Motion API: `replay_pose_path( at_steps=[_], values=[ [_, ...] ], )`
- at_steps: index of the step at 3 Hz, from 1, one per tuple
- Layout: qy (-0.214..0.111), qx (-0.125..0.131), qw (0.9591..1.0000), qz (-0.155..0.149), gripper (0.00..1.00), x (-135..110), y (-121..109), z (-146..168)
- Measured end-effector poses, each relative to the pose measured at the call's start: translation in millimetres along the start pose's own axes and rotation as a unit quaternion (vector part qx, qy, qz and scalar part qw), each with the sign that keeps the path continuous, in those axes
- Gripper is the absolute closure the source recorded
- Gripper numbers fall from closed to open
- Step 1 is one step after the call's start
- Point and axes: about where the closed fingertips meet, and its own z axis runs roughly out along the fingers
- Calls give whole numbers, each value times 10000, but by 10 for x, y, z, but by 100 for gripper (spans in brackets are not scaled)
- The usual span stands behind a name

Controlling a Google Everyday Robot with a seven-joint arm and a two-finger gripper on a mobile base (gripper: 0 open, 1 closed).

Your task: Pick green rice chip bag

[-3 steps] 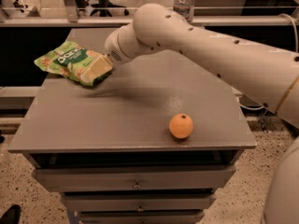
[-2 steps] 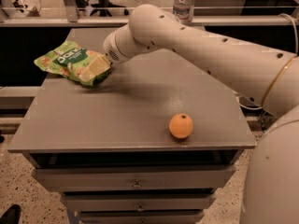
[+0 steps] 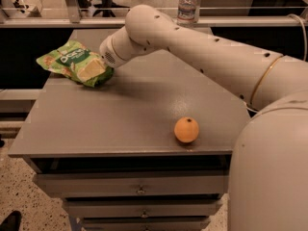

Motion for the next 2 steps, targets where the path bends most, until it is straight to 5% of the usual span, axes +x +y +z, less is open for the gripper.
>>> replay_pose_path(
  at_steps=[2],
  values=[
    [-2,62,10000,71,85,-2,115,-142]
  ],
)
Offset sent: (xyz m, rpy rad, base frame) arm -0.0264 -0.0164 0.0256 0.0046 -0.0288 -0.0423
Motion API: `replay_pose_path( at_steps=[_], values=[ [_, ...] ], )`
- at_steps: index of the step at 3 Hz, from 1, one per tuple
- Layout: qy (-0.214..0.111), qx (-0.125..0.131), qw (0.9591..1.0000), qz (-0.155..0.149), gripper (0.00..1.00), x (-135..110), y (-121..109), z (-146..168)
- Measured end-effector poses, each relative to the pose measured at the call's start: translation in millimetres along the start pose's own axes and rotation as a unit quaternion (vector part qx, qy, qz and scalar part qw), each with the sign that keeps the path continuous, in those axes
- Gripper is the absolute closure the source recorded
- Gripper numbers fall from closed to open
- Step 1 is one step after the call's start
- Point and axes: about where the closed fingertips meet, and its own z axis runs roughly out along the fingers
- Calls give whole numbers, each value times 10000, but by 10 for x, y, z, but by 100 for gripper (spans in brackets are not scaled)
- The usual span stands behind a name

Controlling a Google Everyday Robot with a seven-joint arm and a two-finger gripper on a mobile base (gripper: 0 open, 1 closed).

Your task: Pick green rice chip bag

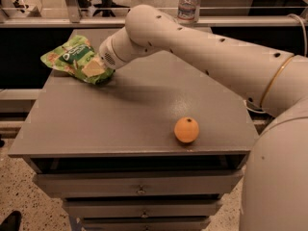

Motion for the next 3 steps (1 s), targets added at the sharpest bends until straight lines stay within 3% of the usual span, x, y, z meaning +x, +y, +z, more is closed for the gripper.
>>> replay_pose_path(
  at_steps=[1,2,3],
  values=[
    [-737,215,9963,-391,100,-485,95,-471],
    [-1605,223,9852,-550,100,-810,131,-906],
    [-1794,120,9793,-936,100,-958,363,-978]
  ],
)
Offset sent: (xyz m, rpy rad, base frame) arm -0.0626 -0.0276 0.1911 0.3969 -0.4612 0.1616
